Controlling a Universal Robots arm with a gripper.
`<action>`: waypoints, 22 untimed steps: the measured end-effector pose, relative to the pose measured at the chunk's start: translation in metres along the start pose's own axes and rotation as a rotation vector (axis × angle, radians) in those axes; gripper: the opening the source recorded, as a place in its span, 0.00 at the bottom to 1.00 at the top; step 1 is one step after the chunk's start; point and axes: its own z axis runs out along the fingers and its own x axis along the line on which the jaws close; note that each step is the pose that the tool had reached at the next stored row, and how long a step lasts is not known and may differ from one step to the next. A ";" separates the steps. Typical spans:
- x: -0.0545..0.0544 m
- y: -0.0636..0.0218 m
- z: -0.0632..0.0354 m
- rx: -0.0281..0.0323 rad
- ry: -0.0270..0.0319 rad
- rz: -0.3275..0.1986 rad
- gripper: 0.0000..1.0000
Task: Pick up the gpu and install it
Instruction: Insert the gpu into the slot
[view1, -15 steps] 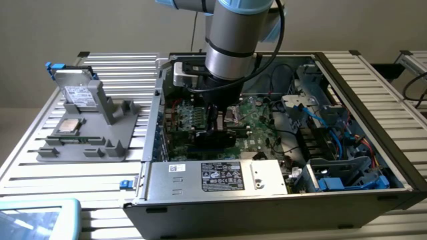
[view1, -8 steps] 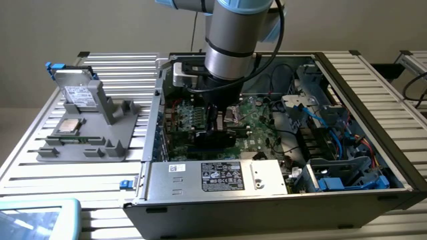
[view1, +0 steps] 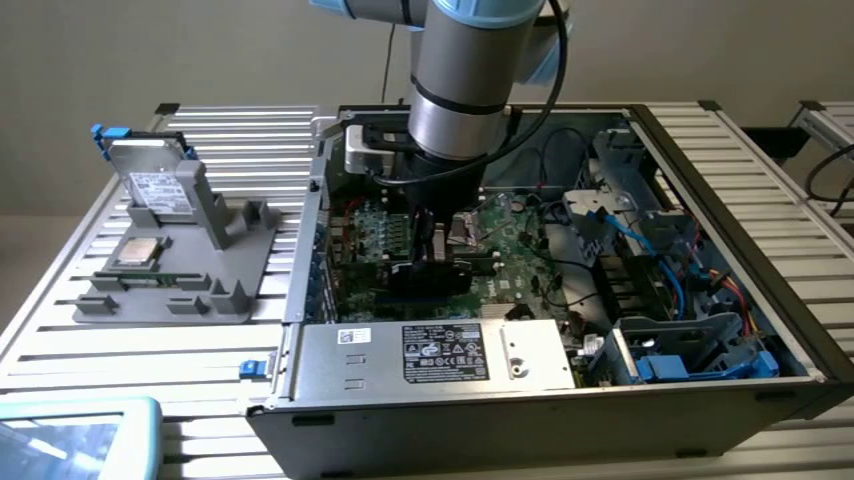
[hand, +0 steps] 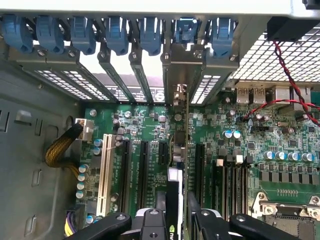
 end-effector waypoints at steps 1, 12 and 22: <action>0.000 0.0001 0.0001 0.0001 0.0000 0.000 0.27; 0.000 0.0013 0.0016 0.0016 0.0000 0.000 0.27; 0.000 0.0016 0.0018 0.0122 -0.0009 0.001 0.27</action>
